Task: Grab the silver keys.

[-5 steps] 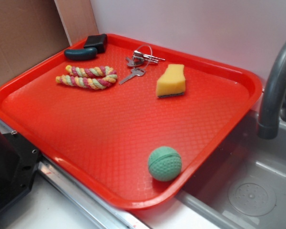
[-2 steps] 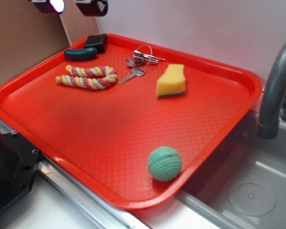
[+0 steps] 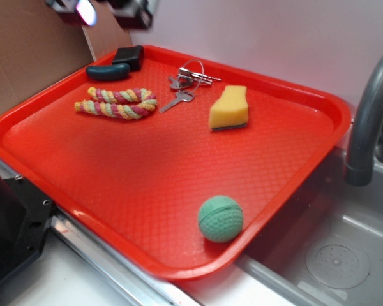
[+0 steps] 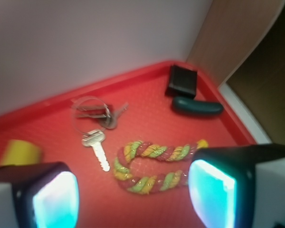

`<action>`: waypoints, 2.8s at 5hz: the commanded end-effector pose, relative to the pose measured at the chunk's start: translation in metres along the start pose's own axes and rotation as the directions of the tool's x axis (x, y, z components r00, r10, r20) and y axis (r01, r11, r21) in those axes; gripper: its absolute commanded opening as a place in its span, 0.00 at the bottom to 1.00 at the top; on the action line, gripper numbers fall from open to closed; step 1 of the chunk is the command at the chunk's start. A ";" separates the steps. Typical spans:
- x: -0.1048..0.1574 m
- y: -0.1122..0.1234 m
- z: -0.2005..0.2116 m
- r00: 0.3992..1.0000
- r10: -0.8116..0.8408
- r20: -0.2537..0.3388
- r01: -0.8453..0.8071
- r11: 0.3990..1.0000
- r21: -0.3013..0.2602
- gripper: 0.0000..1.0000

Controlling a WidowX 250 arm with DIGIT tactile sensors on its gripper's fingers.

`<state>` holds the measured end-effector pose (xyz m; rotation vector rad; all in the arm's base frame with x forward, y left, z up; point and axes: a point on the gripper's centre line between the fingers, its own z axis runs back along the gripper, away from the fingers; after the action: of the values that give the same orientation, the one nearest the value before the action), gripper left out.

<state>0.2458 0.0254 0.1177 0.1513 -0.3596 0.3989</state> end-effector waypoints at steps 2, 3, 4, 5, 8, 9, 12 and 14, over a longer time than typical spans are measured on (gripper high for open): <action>0.025 -0.040 -0.051 0.992 -0.120 0.038 0.121 0.992 -0.041 1.00; 0.032 -0.043 -0.059 0.990 -0.096 0.103 0.101 0.994 -0.044 1.00; 0.035 -0.042 -0.068 0.984 -0.090 0.155 0.101 0.993 -0.062 1.00; 0.041 -0.043 -0.080 0.987 -0.082 0.135 0.095 0.991 -0.091 1.00; 0.049 -0.067 -0.101 0.974 -0.162 0.156 0.182 0.975 -0.125 1.00; 0.048 -0.071 -0.103 0.974 -0.171 0.148 0.187 0.978 -0.097 0.00; 0.052 -0.055 -0.123 0.979 -0.144 0.143 0.147 0.989 -0.010 0.00; 0.018 -0.039 -0.074 0.983 -0.168 0.071 0.179 0.966 -0.187 0.00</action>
<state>0.2927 0.0065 0.0352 0.0078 -0.3794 0.1900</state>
